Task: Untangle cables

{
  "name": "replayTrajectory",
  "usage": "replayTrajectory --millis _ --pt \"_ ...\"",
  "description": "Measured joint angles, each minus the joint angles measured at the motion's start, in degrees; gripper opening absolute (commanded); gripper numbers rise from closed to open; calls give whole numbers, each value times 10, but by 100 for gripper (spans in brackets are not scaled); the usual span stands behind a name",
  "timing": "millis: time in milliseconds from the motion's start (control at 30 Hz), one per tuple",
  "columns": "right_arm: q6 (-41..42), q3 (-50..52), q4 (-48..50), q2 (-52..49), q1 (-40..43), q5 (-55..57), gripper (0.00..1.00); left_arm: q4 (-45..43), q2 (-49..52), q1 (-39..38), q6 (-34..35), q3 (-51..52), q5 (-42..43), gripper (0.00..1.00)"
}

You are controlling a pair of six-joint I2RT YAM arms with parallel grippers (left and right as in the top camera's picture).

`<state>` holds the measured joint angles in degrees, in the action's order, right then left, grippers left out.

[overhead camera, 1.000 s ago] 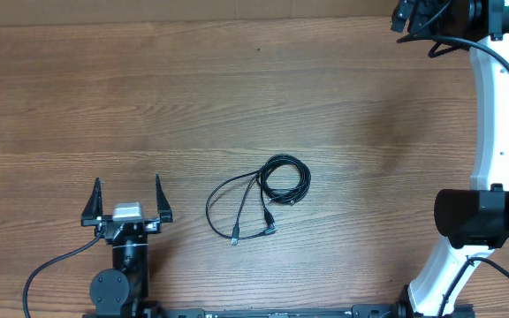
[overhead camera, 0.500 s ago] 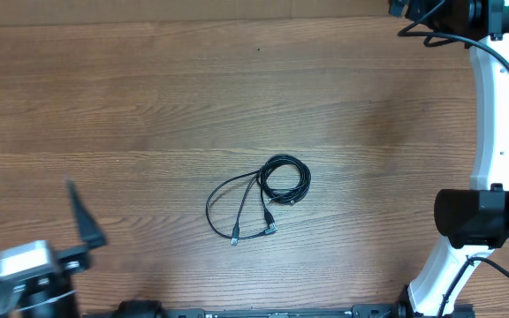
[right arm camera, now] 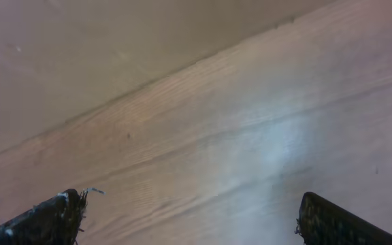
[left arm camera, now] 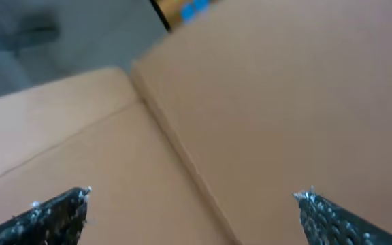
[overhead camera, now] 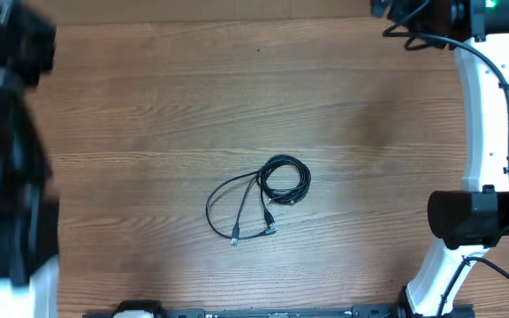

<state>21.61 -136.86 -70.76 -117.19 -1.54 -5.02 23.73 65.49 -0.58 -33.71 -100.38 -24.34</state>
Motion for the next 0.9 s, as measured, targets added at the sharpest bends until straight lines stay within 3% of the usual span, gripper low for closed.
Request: replayTrajectory --millis 133,267,467,700,900 --pt "41 0 -55 0 -15 34 100 90 178 -1 8 -152 4 100" --pt "58 0 -89 0 -14 69 100 187 314 1 42 -261 95 100" --pt "64 0 -123 0 -14 129 100 260 384 4 99 -284 264 100" --pt "67 0 -137 0 18 170 100 416 453 3 146 -291 460 100" --pt "68 0 -137 0 72 170 100 449 500 -10 157 -290 587 100"
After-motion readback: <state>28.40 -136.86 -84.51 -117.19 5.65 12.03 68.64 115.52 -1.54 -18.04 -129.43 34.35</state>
